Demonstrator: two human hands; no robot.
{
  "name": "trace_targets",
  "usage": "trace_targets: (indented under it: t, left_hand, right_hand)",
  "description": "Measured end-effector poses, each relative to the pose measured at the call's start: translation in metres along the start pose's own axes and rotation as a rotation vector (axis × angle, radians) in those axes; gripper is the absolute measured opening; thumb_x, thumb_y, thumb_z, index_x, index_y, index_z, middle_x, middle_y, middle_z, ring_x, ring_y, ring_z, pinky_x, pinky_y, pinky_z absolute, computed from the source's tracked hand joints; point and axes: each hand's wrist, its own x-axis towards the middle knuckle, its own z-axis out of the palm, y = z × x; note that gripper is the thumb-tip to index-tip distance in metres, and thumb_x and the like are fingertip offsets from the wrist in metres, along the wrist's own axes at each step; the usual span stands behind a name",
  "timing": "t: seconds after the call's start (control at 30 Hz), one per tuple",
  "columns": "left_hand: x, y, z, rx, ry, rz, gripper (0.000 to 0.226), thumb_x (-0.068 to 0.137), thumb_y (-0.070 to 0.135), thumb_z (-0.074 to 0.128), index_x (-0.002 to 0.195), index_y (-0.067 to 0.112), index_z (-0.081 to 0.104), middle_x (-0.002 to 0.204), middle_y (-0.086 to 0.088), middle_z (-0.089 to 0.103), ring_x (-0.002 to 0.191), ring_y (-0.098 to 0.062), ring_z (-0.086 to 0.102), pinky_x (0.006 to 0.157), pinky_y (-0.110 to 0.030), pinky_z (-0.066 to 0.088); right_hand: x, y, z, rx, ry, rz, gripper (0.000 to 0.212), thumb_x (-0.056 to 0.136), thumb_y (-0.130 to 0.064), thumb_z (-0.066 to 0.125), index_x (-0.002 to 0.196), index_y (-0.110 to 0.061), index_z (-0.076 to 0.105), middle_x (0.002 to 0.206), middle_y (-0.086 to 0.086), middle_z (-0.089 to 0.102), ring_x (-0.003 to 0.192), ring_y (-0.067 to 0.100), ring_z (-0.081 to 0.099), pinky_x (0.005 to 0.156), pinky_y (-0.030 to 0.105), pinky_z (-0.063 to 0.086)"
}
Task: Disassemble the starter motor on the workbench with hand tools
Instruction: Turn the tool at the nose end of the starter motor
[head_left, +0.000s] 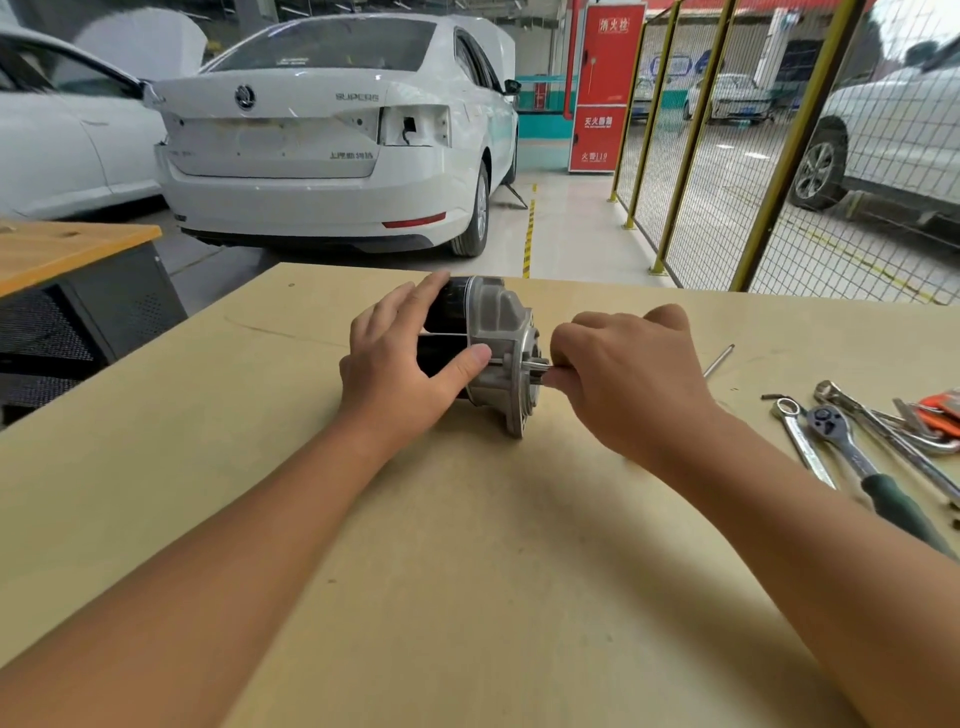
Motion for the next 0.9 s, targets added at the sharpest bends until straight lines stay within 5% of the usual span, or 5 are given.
trace_targets:
  t: [0.17,0.37,0.57,0.77,0.9]
  left_hand:
    - [0.0002,0.0007,0.0004,-0.008,0.002,-0.006,0.088,0.074,0.071,0.062,0.155,0.049,0.034,0.158,0.01,0.041,0.142,-0.023,0.034,0.113,-0.053,0.039]
    - [0.0004,0.001,-0.0004,-0.012,0.007,0.001,0.09,0.072,0.07,0.065,0.155,0.049,0.036,0.156,0.011,0.043,0.141,-0.023,0.036,0.113,-0.053,0.039]
    - [0.0004,-0.001,0.0011,0.017,0.016,-0.002,0.083,0.077,0.073,0.058,0.154,0.052,0.033,0.155,0.014,0.042,0.141,-0.022,0.035,0.109,-0.053,0.041]
    - [0.0006,-0.002,0.0021,0.02,0.017,-0.004,0.085,0.075,0.073,0.06,0.153,0.053,0.033,0.155,0.013,0.043,0.141,-0.023,0.036,0.107,-0.053,0.042]
    - [0.0011,-0.0021,0.0016,0.006,0.014,-0.003,0.088,0.073,0.072,0.064,0.153,0.052,0.034,0.155,0.012,0.043,0.14,-0.023,0.036,0.108,-0.054,0.042]
  right_hand:
    - [0.001,-0.0003,0.0012,0.198,-0.037,-0.005,0.018,0.097,-0.033,0.062,0.09,-0.019,0.054,0.084,-0.002,0.052,0.07,0.028,0.053,0.058,0.037,0.044]
    - [0.0017,0.0032,0.0009,0.256,-0.062,-0.039,0.025,0.104,-0.026,0.048,0.1,-0.009,0.066,0.095,0.006,0.051,0.074,0.033,0.056,0.069,0.044,0.05]
    - [-0.0008,-0.002,-0.0018,-0.049,0.033,-0.033,0.009,0.098,-0.032,0.059,0.093,-0.026,0.062,0.093,-0.009,0.06,0.086,0.025,0.056,0.077,0.04,0.037]
    - [-0.0007,-0.0022,-0.0024,0.149,-0.048,-0.024,0.014,0.1,-0.034,0.058,0.101,-0.021,0.055,0.088,-0.002,0.055,0.071,0.031,0.055,0.058,0.037,0.045]
    - [0.0005,0.0002,-0.0046,0.259,-0.069,-0.059,0.023,0.104,-0.026,0.048,0.098,-0.01,0.064,0.088,0.006,0.054,0.072,0.033,0.054,0.064,0.043,0.05]
